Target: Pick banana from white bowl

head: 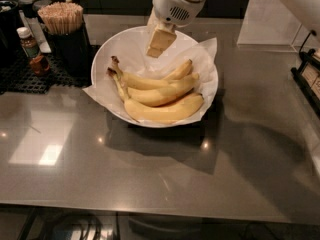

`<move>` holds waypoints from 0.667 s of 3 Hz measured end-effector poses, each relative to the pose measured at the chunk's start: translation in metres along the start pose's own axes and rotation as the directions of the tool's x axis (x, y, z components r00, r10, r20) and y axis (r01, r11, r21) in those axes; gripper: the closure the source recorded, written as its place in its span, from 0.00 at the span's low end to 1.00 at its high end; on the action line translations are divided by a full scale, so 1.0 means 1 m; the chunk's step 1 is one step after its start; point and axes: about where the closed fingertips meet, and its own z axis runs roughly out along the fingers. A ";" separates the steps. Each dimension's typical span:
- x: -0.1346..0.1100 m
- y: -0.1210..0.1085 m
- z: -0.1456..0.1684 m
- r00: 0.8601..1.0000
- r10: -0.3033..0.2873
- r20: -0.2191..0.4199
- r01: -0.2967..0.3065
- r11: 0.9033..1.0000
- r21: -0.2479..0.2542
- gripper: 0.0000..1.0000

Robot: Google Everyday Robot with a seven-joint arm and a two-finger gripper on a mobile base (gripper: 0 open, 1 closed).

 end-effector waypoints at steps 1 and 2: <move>0.002 0.003 -0.004 1.000 0.007 -0.027 -0.008 1.000 -0.012 0.34; 0.010 0.012 -0.022 0.995 0.018 -0.101 -0.021 0.999 -0.030 0.29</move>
Offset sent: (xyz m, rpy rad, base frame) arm -0.0414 -0.0430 0.0208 -0.1904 0.0931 -0.0876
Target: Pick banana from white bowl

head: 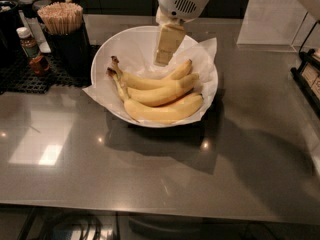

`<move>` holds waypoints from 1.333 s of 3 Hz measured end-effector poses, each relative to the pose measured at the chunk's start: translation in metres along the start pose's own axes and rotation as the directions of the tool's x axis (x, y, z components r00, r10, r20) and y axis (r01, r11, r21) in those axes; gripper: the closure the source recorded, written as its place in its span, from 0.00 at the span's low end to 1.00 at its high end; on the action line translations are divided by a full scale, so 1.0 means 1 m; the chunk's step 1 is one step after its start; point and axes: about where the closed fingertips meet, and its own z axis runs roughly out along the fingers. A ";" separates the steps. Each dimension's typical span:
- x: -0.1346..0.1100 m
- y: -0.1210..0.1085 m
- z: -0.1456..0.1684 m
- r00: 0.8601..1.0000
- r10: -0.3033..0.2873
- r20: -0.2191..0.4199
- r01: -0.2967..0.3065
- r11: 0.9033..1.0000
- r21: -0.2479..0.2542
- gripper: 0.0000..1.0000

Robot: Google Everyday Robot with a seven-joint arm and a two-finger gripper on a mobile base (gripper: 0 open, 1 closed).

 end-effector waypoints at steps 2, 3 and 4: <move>0.040 0.012 0.007 0.998 0.041 -0.051 -0.046 0.995 -0.085 0.46; 0.060 0.012 0.038 0.996 0.087 -0.003 -0.087 0.988 -0.131 0.54; 0.066 0.006 0.068 0.991 0.122 0.056 -0.114 0.985 -0.130 0.49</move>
Offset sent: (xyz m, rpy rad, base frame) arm 0.0041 -0.0626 -0.0576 0.0339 0.1943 -0.0371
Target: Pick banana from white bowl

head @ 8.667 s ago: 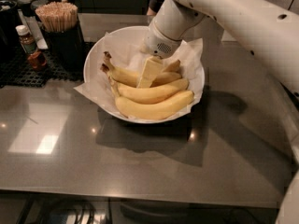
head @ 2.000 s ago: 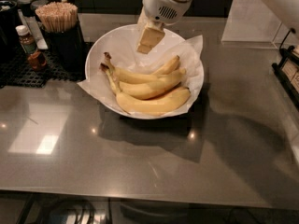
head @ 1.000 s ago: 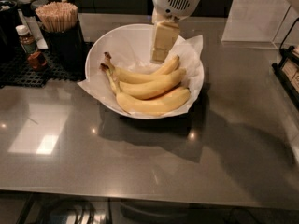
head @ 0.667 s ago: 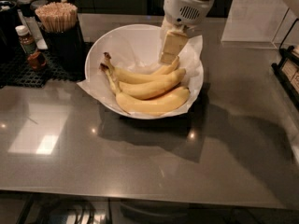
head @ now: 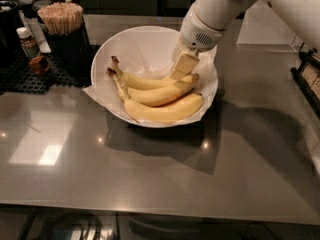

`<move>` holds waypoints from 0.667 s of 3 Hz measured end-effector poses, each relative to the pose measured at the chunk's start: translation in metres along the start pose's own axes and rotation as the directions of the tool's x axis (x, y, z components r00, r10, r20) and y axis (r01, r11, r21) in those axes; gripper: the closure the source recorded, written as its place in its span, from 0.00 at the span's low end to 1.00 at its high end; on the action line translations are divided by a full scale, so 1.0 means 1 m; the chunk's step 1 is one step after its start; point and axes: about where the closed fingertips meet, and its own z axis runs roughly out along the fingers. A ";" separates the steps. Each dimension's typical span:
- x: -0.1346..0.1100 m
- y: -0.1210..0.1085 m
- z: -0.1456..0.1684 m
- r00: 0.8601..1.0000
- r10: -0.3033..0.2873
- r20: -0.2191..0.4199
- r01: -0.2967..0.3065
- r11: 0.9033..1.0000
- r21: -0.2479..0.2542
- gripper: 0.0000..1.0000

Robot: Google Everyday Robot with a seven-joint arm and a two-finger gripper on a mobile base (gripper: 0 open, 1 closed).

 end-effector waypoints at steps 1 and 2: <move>0.000 0.000 0.000 1.000 -0.001 -0.001 0.001 1.000 0.000 0.50; -0.007 0.004 -0.019 0.998 -0.018 -0.052 0.019 0.999 0.031 0.50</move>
Offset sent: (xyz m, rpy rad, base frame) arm -0.0206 -0.0031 0.0505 -0.1407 -0.0771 -0.0219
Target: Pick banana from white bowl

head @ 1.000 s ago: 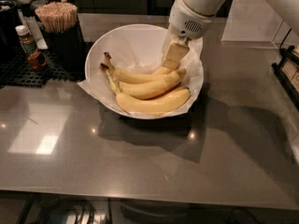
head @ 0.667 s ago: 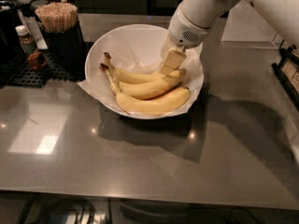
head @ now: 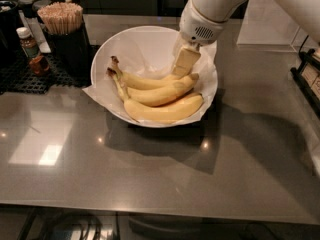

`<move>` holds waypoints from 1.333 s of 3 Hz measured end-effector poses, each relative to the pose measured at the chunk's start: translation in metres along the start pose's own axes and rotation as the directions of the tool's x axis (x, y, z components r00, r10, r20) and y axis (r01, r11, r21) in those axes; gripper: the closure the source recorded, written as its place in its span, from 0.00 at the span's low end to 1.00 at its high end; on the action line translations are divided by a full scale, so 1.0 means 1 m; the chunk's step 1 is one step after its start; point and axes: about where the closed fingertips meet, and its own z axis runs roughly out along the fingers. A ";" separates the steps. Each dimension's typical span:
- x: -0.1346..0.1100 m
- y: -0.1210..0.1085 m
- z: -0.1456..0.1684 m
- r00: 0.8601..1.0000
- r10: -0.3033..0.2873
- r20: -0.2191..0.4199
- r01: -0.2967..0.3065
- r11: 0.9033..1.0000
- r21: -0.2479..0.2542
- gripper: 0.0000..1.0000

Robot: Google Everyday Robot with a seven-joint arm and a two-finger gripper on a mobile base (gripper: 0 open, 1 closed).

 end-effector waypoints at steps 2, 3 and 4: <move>-0.013 0.011 -0.030 0.999 -0.048 -0.026 0.048 0.999 -0.002 0.49; -0.016 0.007 -0.021 0.994 -0.084 0.064 0.087 0.995 -0.047 0.49; -0.021 0.004 -0.004 0.979 -0.132 0.158 0.152 0.981 -0.123 0.47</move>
Offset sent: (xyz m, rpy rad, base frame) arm -0.0294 0.0070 0.0400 -0.0184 0.0114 0.0878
